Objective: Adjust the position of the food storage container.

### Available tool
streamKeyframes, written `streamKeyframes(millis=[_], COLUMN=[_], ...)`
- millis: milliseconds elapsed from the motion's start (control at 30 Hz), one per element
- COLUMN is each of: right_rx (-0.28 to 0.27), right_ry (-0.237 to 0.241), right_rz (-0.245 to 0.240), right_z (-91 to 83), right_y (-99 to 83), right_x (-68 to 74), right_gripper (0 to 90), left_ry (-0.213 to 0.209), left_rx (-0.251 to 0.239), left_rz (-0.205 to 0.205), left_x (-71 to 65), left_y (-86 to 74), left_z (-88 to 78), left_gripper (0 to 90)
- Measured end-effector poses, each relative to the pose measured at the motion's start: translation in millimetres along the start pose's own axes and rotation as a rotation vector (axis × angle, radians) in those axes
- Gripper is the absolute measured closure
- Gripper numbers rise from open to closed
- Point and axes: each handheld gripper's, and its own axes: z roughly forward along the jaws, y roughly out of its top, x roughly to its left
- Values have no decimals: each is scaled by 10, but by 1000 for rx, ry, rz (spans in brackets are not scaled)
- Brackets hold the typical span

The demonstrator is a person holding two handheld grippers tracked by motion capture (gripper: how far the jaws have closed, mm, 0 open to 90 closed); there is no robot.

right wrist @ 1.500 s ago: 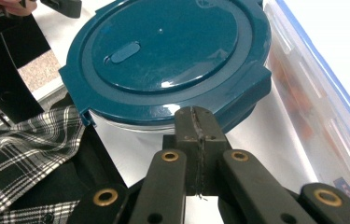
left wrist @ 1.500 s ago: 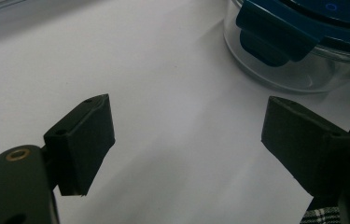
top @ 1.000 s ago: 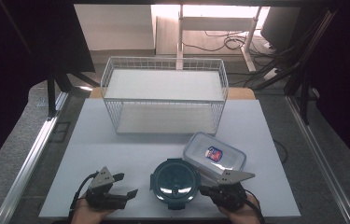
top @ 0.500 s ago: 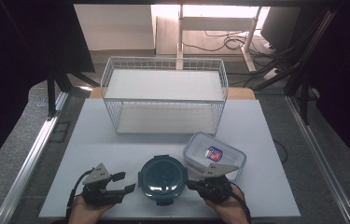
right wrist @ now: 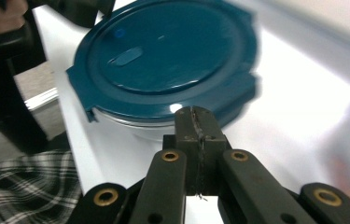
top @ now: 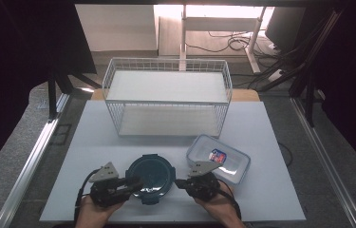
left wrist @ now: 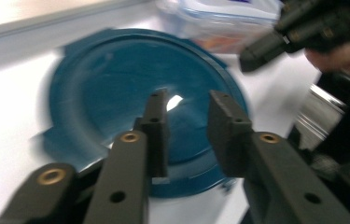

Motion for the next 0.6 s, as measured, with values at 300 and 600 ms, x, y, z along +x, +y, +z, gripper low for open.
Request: streamKeyframes(millis=[300,600], right_rx=[-61,-84], right_ry=[-160,-210], right_rz=[99,127], right_z=[-428,-606], right_y=[-156,-262], right_x=[-434,-596], right_gripper=[894,878], left_ry=[-66,-26], left_rx=[99,204], left_rz=[114,161], left_x=[-389,-471], left_y=[275,322], left_z=[543,861], left_gripper=[862,900])
